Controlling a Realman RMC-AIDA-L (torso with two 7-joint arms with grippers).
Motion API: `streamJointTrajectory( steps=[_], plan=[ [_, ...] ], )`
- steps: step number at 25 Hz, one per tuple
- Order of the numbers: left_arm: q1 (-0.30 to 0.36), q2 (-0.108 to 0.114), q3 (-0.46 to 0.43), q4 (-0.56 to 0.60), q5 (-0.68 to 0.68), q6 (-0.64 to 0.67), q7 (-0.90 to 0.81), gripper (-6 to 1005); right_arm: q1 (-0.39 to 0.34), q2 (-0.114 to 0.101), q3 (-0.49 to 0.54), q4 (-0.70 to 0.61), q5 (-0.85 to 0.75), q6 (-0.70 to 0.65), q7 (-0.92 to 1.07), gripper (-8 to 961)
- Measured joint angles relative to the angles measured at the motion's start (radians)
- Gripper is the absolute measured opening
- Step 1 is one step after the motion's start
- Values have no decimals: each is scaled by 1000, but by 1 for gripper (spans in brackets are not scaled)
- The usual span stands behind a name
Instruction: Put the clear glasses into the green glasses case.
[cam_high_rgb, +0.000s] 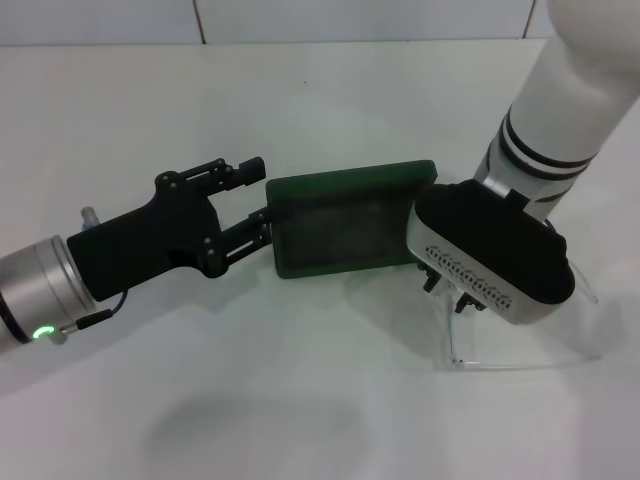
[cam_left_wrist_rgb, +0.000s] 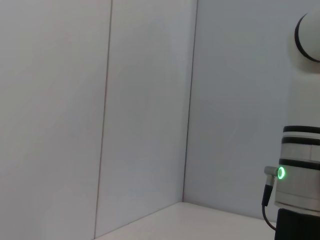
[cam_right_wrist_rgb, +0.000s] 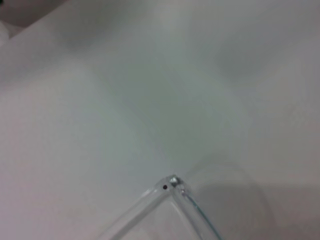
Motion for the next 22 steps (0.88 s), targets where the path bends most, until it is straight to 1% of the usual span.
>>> streamJointTrajectory(
  steps=[8,11,13,16,19,20,22],
  plan=[
    [-4,-1,0,0,0,-1,1,533,-8,0,12,3,32,-8,-22,213],
    [-8,-1,0,-1,0,-2,1,533,-10,0,36,6,41,-26,-27,180],
    [-9,-2,0,-1,0,-2,1,533,-13,0,70,8,42,-42,-27,157],
    [-7,-2,0,-2,-1,-2,1,533,-36,-1,162,-4,52,-83,-36,124],
    [0,-4,0,-2,-15,-2,0,533,-65,-5,288,-11,79,-135,-62,124],
    [1,-5,0,-5,-24,-2,0,533,-88,-7,378,-13,99,-161,-81,124],
    [2,-5,0,-17,-49,-1,0,533,-122,-8,487,-14,126,-173,-101,124]
  ],
)
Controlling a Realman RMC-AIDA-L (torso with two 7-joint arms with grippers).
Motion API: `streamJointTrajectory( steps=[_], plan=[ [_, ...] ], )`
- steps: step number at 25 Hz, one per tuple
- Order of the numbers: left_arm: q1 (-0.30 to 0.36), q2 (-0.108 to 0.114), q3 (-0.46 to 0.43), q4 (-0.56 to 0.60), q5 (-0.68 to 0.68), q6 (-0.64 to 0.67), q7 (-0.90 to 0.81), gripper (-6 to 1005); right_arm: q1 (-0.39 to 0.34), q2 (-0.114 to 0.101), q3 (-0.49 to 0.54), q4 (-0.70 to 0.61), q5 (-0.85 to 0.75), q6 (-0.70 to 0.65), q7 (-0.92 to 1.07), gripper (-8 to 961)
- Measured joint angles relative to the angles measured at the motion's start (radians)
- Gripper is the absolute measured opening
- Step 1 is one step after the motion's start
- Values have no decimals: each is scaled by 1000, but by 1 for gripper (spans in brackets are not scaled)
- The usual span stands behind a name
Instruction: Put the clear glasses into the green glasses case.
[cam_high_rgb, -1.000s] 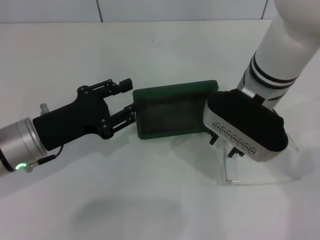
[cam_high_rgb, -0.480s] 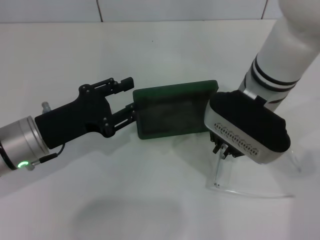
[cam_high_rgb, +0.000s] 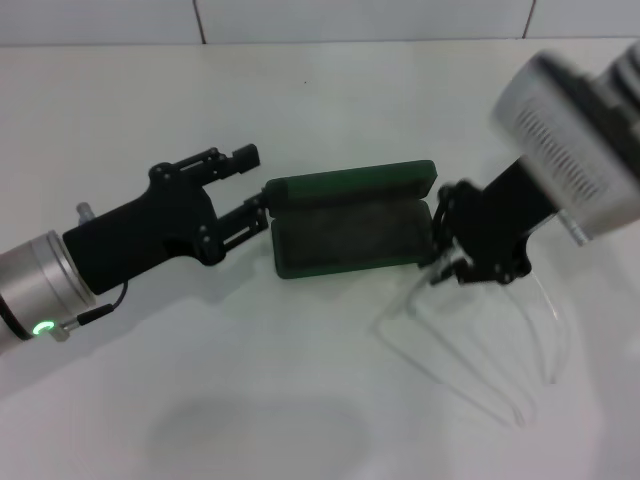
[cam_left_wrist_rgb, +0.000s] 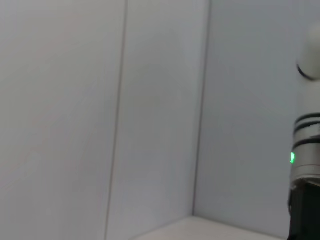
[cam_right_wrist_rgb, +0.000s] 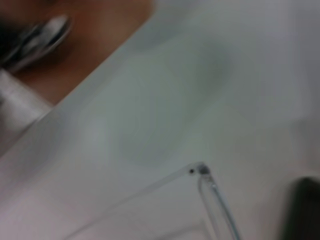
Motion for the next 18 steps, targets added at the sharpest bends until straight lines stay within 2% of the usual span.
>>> streamJointTrajectory(
  steps=[4,9,11,13,15,18],
  plan=[
    [0,-1,0,-12,-37,6,8,533,-104,0,186,8,115,40,-25,124],
    [-14,-1,3,-13,-39,58,24,533,-257,1,226,25,371,199,-24,124],
    [-26,3,7,-11,-32,102,30,533,-295,0,229,47,473,232,-23,124],
    [-42,4,10,-10,-15,159,47,533,-308,-5,233,105,586,254,-23,124],
    [-64,2,11,-10,8,204,69,533,-286,-9,266,209,678,262,-21,124],
    [-102,-1,25,-15,28,229,89,533,-247,-11,315,300,692,244,-15,124]
  ],
)
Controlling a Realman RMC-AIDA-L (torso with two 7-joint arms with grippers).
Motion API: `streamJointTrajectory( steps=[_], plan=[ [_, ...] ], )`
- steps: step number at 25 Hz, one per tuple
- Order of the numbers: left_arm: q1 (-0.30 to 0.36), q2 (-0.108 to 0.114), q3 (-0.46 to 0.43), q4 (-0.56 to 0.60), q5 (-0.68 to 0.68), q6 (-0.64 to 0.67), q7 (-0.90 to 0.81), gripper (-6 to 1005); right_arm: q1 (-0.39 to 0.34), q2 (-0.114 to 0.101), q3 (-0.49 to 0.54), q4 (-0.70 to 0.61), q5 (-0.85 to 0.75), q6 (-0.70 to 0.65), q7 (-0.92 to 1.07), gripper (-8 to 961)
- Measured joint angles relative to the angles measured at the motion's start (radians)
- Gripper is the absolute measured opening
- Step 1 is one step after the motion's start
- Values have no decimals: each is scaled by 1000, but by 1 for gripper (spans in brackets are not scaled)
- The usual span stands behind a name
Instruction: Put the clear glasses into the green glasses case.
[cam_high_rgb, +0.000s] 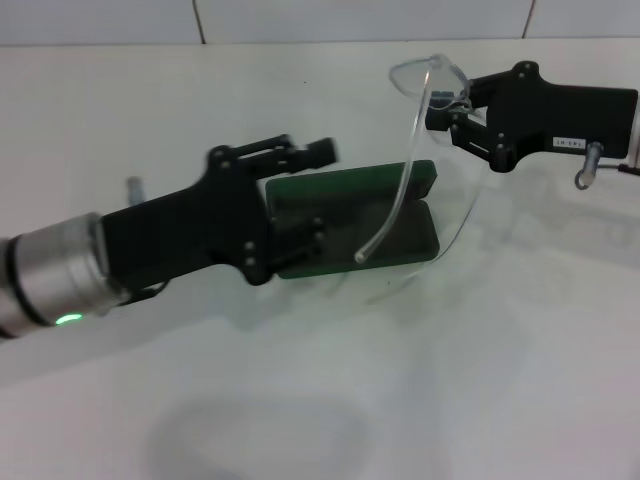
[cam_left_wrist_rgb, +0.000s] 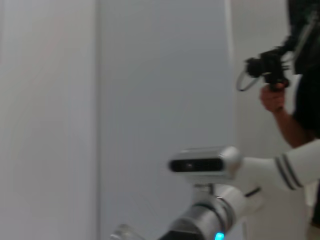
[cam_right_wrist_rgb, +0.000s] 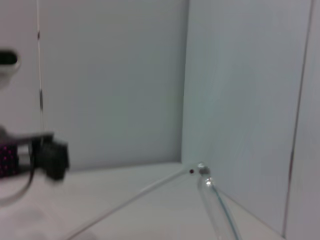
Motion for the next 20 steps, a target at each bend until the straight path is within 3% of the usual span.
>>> streamJointTrajectory(
  steps=[9,20],
  plan=[
    [-123,-2,62,-83,8,1,46,533,136,-56,12,203,-5,-99,117,124],
    [-140,-4,95,-88,-2,-6,72,533,174,-57,-5,229,-28,-151,226,124]
  ],
)
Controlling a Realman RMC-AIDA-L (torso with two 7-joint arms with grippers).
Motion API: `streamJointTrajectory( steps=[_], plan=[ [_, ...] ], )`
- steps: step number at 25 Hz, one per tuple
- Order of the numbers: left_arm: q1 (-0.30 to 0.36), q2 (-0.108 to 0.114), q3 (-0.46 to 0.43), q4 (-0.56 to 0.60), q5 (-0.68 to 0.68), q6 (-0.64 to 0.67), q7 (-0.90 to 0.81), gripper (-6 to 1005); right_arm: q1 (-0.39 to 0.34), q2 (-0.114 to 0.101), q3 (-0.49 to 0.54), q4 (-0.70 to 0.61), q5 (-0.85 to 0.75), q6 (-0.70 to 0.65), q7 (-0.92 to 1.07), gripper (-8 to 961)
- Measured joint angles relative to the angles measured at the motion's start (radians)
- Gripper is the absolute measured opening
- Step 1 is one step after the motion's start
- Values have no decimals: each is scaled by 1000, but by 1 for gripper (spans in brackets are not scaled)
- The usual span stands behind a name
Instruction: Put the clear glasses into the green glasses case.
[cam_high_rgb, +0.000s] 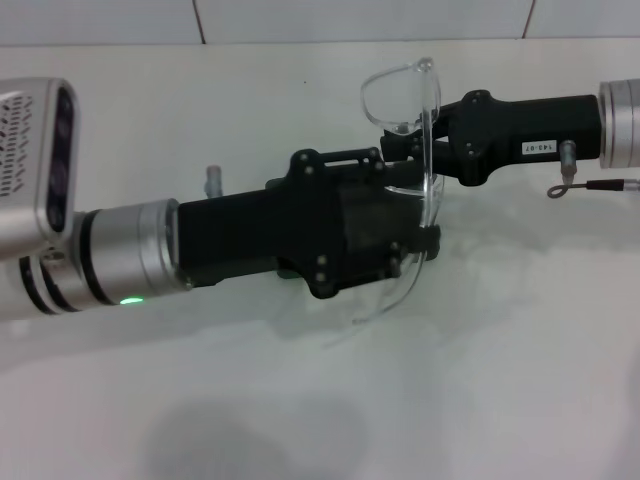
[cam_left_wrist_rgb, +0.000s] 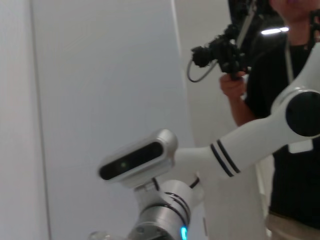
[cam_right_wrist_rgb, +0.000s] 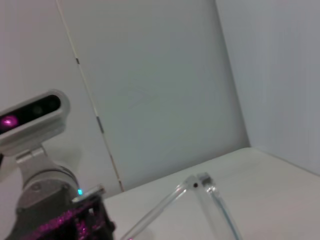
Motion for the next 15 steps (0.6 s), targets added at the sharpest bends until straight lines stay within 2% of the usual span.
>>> streamJointTrajectory(
  steps=[8,15],
  plan=[
    [63,4,-40,11,-88,9,22,533,-3,1,-5,1,-4,-15,30,124],
    [75,8,-44,16,-104,87,36,532,23,-3,-8,-1,-50,-30,130,124]
  ],
)
